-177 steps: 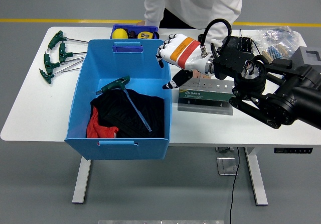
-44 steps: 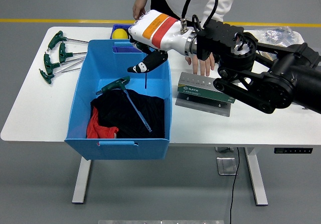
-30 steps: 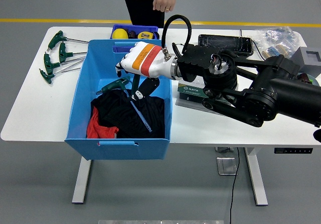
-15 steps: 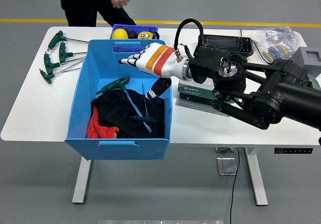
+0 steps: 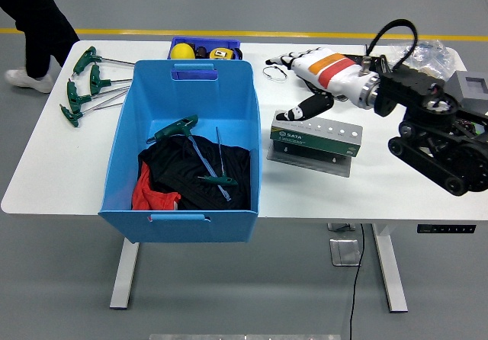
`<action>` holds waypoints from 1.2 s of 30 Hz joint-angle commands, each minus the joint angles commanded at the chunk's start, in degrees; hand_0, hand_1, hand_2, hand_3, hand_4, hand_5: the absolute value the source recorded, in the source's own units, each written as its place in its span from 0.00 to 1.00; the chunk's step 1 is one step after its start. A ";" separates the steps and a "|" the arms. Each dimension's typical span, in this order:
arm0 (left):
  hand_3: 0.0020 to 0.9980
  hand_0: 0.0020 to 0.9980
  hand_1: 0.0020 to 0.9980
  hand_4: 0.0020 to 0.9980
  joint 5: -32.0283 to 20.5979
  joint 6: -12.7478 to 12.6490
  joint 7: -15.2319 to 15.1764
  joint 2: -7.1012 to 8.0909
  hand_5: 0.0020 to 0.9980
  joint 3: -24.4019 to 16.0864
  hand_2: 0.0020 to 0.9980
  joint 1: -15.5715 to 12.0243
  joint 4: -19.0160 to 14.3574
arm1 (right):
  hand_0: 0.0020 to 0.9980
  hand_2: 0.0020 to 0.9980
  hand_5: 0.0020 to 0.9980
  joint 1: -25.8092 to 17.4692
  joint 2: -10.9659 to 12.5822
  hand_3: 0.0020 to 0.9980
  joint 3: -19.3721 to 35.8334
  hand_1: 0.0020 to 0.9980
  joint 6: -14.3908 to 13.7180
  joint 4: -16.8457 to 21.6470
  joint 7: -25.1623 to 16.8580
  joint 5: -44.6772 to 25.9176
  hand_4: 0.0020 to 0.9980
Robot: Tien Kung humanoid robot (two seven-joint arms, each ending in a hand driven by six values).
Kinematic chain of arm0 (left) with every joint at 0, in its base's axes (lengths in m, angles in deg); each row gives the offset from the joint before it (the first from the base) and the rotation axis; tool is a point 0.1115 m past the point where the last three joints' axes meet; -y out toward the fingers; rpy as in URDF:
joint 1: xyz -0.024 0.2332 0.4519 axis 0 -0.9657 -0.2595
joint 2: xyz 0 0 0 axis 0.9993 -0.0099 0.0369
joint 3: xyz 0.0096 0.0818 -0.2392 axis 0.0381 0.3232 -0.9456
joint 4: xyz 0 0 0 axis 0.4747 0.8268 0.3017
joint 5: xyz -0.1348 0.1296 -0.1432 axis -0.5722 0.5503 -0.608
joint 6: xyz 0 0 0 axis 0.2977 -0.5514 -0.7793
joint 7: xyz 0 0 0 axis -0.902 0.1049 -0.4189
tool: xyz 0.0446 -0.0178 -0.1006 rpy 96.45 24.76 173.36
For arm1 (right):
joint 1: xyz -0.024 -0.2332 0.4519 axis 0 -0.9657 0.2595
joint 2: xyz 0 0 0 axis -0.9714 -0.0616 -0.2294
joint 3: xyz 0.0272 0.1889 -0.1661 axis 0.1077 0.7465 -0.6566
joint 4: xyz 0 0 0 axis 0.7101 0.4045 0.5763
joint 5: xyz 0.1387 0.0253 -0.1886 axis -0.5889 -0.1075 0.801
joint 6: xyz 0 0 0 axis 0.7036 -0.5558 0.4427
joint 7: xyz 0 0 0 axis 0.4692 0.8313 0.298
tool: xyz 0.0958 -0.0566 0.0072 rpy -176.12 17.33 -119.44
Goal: Lift tool from toolbox,place it in box,lift tool from toolbox,place it in box
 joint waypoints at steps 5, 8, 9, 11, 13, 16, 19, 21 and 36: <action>0.76 0.45 0.44 0.83 0.50 -0.04 0.00 -0.08 0.78 -0.47 0.47 -0.03 0.00 | 0.79 0.86 0.71 -8.15 6.23 0.88 10.50 0.77 2.60 2.37 -2.22 -12.66 1.00; 0.76 0.45 0.44 0.83 0.65 -0.09 0.04 -0.21 0.78 -0.70 0.47 -0.10 0.00 | 0.79 0.86 0.71 -13.64 8.67 0.88 16.63 0.77 3.69 4.55 -2.73 -19.74 1.00; 0.76 0.45 0.44 0.83 0.74 -0.12 0.06 -0.29 0.78 -0.78 0.47 -0.14 0.00 | 0.79 0.86 0.71 -16.03 9.45 0.88 19.10 0.77 4.15 5.91 -2.52 -22.35 1.00; 0.76 0.46 0.44 0.83 0.97 -0.13 0.11 -0.36 0.78 -1.00 0.47 -0.24 0.00 | 0.80 0.86 0.84 -20.13 10.01 0.88 23.64 0.79 4.38 7.95 -2.18 -27.19 1.00; 0.76 0.46 0.44 0.83 1.01 -0.11 0.15 -0.45 0.78 -1.20 0.47 -0.39 0.00 | 0.80 0.86 0.84 -24.62 9.92 0.88 28.38 0.79 4.48 10.26 -1.13 -32.03 1.00; 0.76 0.46 0.44 0.83 1.00 -0.07 0.15 -0.60 0.78 -1.41 0.47 -0.52 0.00 | 0.80 0.86 0.84 -30.99 8.99 0.88 35.35 0.79 4.23 13.14 0.19 -39.10 1.00; 0.76 0.46 0.45 0.82 0.73 -0.05 0.22 -0.78 0.78 -1.45 0.48 -0.63 0.00 | 0.81 0.86 0.90 -37.64 7.02 0.90 42.43 0.79 3.99 15.61 1.06 -46.55 1.00; 0.76 0.46 0.45 0.82 0.43 -0.02 0.28 -0.86 0.78 -1.25 0.48 -0.70 0.00 | 0.81 0.86 0.90 -40.80 5.67 0.90 45.62 0.79 4.02 16.45 1.13 -50.64 1.00; 0.76 0.49 0.47 0.82 -0.14 0.19 0.96 -1.16 0.79 -1.21 0.50 -0.72 0.00 | 0.93 0.91 1.00 -50.40 -5.69 0.97 59.09 0.88 10.02 19.85 -0.44 -50.05 1.00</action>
